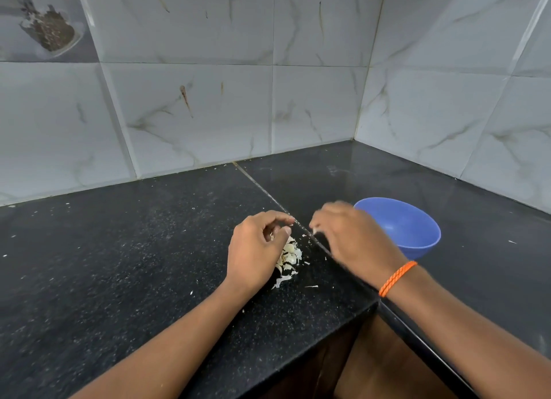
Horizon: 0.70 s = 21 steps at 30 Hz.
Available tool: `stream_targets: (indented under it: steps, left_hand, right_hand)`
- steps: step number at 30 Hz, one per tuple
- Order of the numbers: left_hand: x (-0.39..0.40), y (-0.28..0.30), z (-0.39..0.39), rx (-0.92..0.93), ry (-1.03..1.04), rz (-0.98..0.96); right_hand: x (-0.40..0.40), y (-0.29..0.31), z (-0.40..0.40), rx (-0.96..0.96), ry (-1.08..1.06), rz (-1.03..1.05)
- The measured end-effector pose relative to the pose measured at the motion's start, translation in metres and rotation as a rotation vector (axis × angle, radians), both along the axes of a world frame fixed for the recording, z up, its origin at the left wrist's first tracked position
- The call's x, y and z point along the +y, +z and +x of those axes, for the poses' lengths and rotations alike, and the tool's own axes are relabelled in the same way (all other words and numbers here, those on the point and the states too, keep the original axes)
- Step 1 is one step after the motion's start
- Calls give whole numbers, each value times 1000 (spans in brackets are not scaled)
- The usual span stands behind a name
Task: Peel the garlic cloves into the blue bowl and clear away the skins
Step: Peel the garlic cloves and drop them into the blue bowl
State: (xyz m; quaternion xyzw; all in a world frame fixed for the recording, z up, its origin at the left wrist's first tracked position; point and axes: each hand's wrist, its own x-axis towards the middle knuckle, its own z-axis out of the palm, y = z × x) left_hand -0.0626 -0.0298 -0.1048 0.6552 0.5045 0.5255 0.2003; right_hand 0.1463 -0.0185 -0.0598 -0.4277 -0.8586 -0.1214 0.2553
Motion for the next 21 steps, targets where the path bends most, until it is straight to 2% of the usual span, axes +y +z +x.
stream_targets:
  steps: [2, 3, 6, 7, 10, 12, 15, 21]
  left_hand:
    - [0, -1, -1, 9, -9, 8]
    - [1, -2, -1, 23, -20, 12]
    - [3, -3, -1, 113, -42, 24]
    - [2, -3, 0, 140, -42, 22]
    - [2, -1, 2, 182, -22, 17]
    - [-1, 0, 2, 179, -48, 26]
    - [-3, 3, 3, 143, -85, 24]
    - [-4, 3, 5, 141, -5, 40]
  right_hand:
    - [1, 6, 3, 113, -25, 112]
    - [-3, 0, 0, 96, -26, 126]
    - [-20, -37, -10, -109, 76, -49]
    - [-16, -44, -6, -49, 86, -70]
    - [-7, -35, -2, 444, 35, -103]
    - [-11, -30, -4, 650, 39, -166]
    - [-18, -30, -7, 735, 40, -265]
    - [-25, -36, -15, 807, 41, -261]
